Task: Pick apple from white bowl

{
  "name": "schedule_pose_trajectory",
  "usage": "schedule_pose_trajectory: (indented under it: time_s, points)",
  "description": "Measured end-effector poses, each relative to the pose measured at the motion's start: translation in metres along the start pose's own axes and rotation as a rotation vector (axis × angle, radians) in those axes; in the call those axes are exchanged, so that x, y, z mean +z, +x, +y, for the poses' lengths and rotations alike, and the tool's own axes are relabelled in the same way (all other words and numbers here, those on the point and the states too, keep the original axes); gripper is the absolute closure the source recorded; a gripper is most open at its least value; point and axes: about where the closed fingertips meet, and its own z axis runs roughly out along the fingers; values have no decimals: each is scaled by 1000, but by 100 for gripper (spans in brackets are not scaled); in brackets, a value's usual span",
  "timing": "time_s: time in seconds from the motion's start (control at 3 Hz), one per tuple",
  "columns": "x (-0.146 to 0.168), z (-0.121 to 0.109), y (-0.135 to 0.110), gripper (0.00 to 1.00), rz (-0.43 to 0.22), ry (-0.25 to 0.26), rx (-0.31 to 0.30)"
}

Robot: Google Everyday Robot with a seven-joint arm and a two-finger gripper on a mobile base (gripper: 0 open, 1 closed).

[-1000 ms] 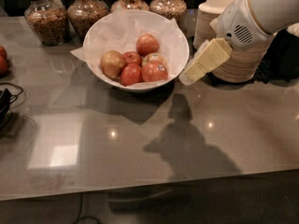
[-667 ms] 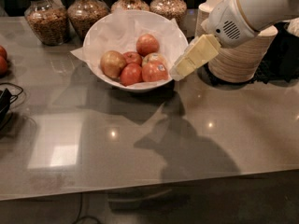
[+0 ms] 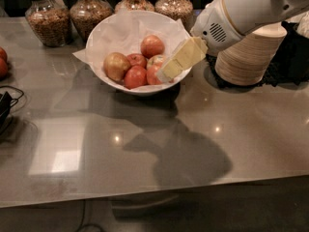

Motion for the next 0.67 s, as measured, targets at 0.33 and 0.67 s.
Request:
schedule_pose_trajectory:
  time_s: [0.33, 0.67]
  points:
    - [13, 4, -6, 1, 0, 0, 22]
    - [27, 10, -9, 2, 20, 28, 52]
